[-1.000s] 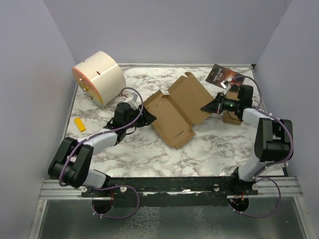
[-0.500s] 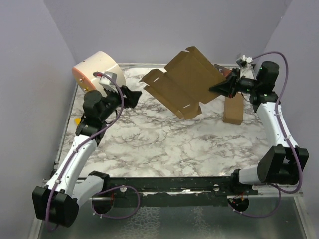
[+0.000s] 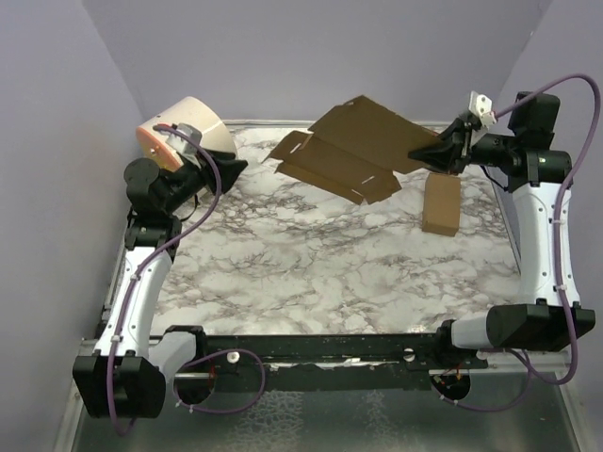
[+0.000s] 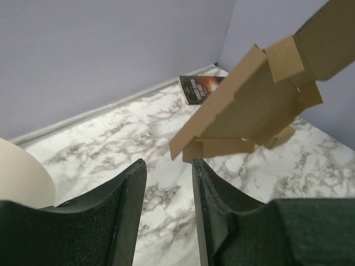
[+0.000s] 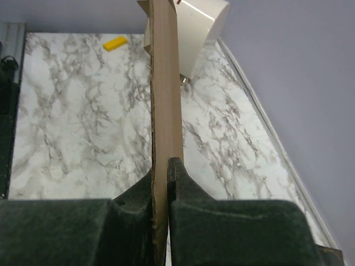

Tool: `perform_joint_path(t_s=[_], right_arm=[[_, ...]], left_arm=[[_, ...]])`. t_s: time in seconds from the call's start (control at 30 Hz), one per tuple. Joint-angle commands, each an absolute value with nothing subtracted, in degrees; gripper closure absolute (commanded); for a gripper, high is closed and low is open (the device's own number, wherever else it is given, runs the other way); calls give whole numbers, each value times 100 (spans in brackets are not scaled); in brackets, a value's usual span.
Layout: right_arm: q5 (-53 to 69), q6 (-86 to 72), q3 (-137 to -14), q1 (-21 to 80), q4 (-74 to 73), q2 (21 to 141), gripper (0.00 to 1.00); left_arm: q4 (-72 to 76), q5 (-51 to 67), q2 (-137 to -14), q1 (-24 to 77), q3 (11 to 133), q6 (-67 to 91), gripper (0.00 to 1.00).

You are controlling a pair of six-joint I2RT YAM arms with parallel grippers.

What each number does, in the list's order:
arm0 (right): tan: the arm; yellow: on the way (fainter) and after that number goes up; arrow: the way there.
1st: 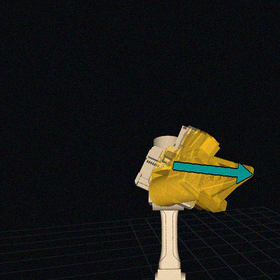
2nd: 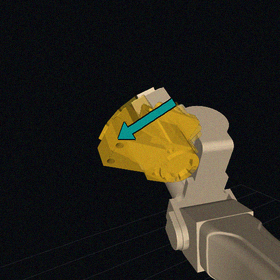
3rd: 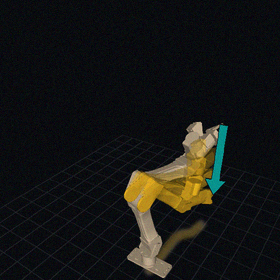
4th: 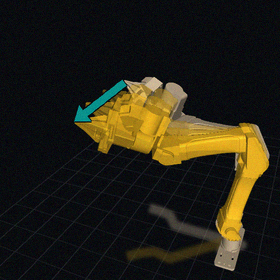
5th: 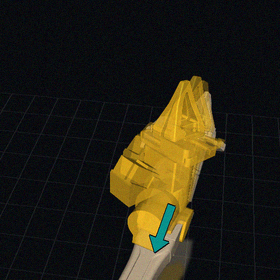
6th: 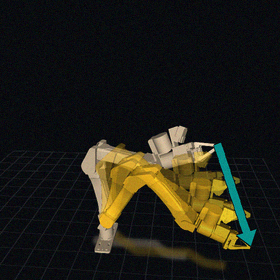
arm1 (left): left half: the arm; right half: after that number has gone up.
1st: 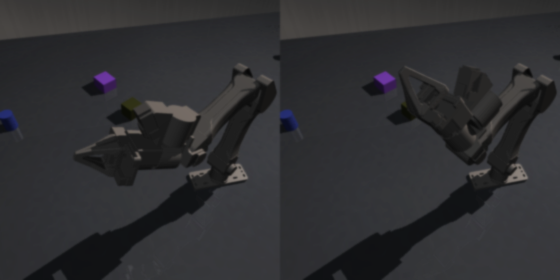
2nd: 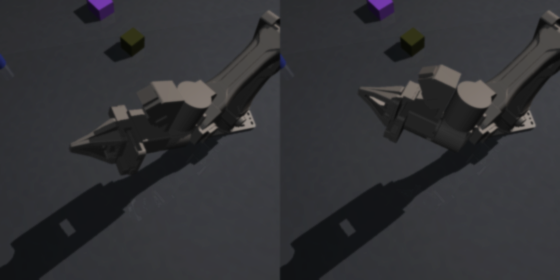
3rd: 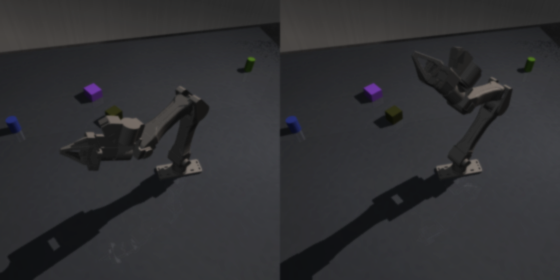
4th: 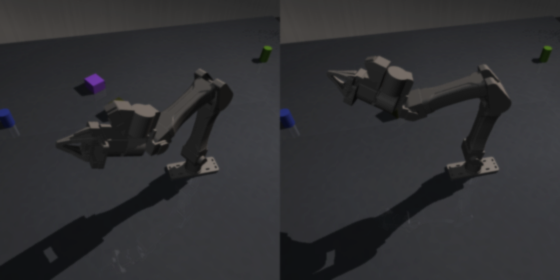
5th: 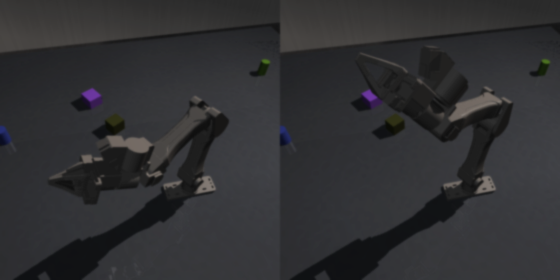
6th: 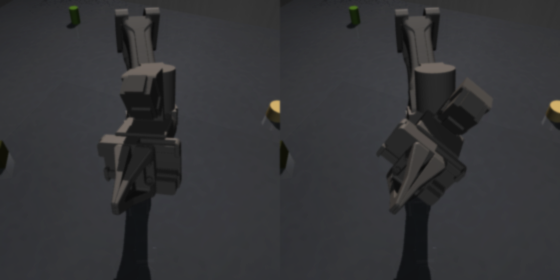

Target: Fold the paper box

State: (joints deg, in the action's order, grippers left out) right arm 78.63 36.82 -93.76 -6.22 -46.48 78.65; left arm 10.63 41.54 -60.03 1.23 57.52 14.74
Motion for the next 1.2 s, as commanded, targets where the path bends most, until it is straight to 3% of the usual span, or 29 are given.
perform_joint_path(t_s=[0.0, 0.17, 0.27, 0.53, 0.87, 1.17], right_arm=[[6984, 6043, -9612, -624, -6592, 7768, 99], [6352, 7310, -9593, -616, -7445, 7877, 99], [6163, 7574, -9692, -592, -7915, 8092, 99], [5558, 7305, -8428, -387, -6854, 7915, 99], [5523, 7990, -7481, -272, -6892, 7618, 99], [5449, 7440, -7750, -272, -6806, 8142, 99]], left_arm=[[1982, 4662, -5684, 105, 4621, 2145, 60], [4160, 4425, -5590, 169, 3317, 3365, 61], [4057, 3849, -5551, 414, 3063, 3091, 60], [4431, 2368, -5981, 1347, 2505, 2689, 59], [5157, 2318, -6515, 1605, 2028, 2598, 59], [5714, 2708, -7224, 1734, 2092, 2237, 57]])
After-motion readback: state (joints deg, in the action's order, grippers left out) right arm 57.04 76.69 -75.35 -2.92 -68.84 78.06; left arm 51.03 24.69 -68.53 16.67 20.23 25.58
